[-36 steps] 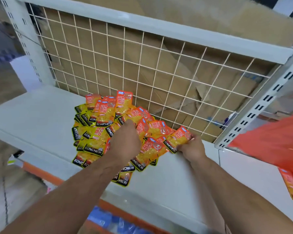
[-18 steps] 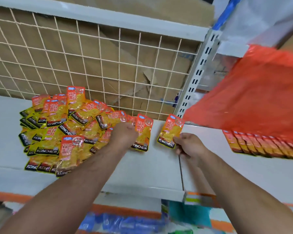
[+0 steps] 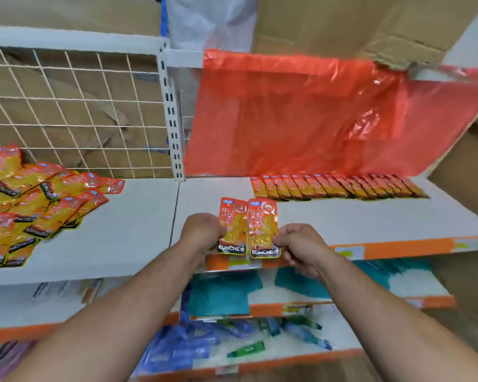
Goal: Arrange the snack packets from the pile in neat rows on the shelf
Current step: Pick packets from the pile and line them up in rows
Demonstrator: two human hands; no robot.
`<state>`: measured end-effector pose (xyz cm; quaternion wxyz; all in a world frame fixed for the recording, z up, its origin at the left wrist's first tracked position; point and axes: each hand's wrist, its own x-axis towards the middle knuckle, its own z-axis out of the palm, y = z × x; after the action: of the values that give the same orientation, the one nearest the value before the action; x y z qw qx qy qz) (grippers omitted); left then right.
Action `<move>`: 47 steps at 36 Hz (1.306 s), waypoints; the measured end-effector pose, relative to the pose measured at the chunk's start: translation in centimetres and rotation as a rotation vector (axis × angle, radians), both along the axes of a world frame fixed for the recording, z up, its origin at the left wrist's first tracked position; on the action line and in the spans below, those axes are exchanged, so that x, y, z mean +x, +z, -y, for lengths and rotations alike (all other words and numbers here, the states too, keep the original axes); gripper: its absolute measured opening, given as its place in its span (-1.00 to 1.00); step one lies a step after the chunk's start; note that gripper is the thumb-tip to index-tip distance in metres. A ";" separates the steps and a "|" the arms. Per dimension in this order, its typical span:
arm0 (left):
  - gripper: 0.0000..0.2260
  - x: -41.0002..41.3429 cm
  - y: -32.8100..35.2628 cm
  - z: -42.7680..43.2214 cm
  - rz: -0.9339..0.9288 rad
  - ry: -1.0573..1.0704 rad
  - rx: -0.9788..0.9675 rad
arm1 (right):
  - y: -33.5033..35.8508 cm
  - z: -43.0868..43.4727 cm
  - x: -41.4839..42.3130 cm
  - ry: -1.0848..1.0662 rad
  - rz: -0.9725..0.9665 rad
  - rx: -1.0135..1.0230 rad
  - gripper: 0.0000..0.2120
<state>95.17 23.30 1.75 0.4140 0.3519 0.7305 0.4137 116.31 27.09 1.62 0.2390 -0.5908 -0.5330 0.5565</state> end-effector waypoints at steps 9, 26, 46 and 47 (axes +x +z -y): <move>-0.91 12.6 0.3 -2.7 0.134 -0.079 -0.005 | -0.2 0.1 12.5 -0.135 -0.009 0.032 -0.91; -0.68 28.9 -1.9 -19.8 0.186 -0.268 0.023 | -0.2 -11.0 27.9 -0.391 0.056 0.023 -0.94; -0.70 44.8 -1.7 -33.7 0.111 -0.320 0.005 | -1.6 -26.3 43.4 -0.473 0.094 0.047 -0.96; -0.70 45.7 -1.8 -34.2 0.102 -0.300 0.002 | -1.8 -27.0 44.2 -0.463 0.099 0.035 -0.96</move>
<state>140.84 57.50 -0.08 0.5073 0.4358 0.6475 0.3653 160.51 54.13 -0.15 0.3441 -0.7196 -0.4038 0.4480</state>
